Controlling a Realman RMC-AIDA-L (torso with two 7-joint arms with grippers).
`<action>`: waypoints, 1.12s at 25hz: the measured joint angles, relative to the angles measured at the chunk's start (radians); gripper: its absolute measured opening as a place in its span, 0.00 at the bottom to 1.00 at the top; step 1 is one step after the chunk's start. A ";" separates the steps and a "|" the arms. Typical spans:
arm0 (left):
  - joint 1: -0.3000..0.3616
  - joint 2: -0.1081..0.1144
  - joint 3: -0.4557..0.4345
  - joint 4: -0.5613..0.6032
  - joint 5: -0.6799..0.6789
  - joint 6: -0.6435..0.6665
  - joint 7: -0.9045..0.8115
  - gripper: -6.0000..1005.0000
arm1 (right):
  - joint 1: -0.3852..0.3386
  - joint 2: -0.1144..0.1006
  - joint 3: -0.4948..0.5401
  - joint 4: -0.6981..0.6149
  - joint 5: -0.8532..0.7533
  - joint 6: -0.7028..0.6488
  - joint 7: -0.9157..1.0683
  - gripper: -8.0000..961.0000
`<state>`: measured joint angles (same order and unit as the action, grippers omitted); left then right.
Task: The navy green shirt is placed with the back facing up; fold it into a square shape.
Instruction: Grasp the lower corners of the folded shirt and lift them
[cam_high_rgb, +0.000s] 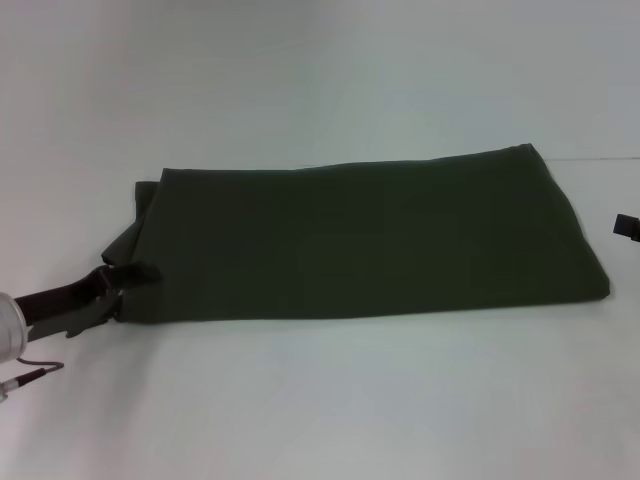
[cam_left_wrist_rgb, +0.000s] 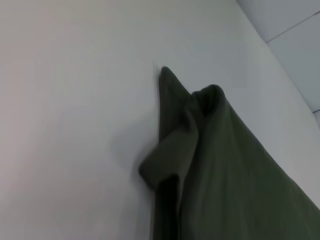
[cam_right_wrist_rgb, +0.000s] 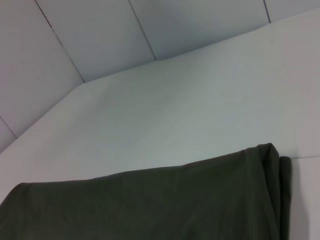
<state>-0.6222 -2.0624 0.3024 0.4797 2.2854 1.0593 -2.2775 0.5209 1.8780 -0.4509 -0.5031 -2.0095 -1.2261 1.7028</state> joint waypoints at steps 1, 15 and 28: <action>-0.001 0.000 0.000 -0.002 0.006 0.002 -0.003 0.62 | 0.000 0.000 0.000 0.000 0.000 0.001 0.000 0.70; -0.013 0.009 0.000 -0.003 0.047 0.002 -0.038 0.59 | 0.002 -0.002 0.000 0.002 0.000 0.008 -0.002 0.70; -0.019 0.010 0.002 -0.006 0.065 -0.015 -0.041 0.48 | 0.002 -0.002 0.000 0.002 0.000 0.010 0.000 0.70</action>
<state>-0.6412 -2.0525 0.3046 0.4735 2.3501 1.0439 -2.3189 0.5231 1.8760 -0.4510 -0.5007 -2.0095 -1.2163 1.7025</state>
